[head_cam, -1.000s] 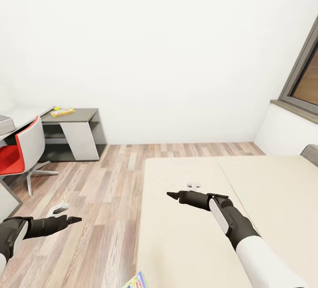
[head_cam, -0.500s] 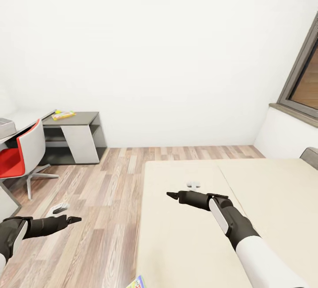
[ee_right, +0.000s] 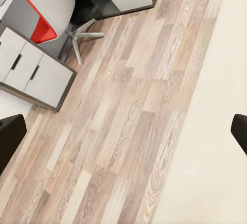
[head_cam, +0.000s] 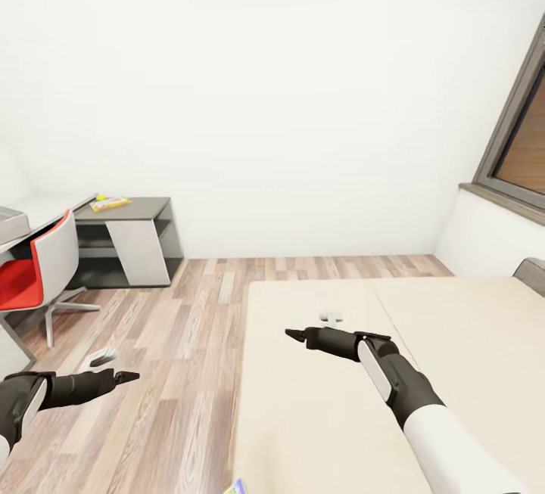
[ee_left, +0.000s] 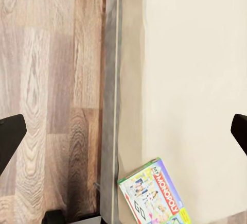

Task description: Put all the toys in the child's room - the three board games (two on the bed and one on the table), the two jigsaw puzzles on the table, and the tennis ball on the table - inside the toy box on the table in the child's room.

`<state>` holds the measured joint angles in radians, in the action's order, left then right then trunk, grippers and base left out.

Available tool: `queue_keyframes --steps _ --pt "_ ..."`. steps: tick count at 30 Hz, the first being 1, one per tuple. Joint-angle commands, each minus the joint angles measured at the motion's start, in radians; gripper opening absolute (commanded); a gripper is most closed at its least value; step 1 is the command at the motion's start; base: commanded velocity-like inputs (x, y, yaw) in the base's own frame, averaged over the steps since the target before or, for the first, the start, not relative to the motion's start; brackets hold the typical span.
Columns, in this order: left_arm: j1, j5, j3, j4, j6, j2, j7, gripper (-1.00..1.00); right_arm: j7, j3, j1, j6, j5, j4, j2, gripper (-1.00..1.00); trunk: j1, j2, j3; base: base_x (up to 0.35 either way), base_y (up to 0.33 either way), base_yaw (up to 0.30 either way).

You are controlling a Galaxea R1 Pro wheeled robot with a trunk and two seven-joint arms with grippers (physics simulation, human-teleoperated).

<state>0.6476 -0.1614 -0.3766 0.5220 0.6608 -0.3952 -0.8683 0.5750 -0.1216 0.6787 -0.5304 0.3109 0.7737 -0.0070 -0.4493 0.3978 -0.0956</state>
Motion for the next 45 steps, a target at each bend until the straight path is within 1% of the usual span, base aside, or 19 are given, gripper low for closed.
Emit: queue_keyframes --steps 1,19,45 --pt "0.001 -0.01 -0.007 0.001 0.006 0.001 -0.009 1.0 -0.002 -0.002 0.001 -0.006 0.007 0.001 0.0 1.0 -0.001 0.002 -0.001 0.0 0.0 0.0" --pt "0.001 -0.012 -0.008 0.001 0.007 0.001 -0.008 1.0 -0.002 -0.001 0.001 -0.006 0.007 0.001 0.0 1.0 -0.001 0.002 0.029 0.0 0.0 0.0" --pt "0.001 -0.012 -0.007 0.001 0.006 0.0 -0.005 1.0 -0.003 -0.001 0.001 -0.006 0.006 0.001 0.007 1.0 -0.001 0.002 0.072 0.0 0.0 0.0"
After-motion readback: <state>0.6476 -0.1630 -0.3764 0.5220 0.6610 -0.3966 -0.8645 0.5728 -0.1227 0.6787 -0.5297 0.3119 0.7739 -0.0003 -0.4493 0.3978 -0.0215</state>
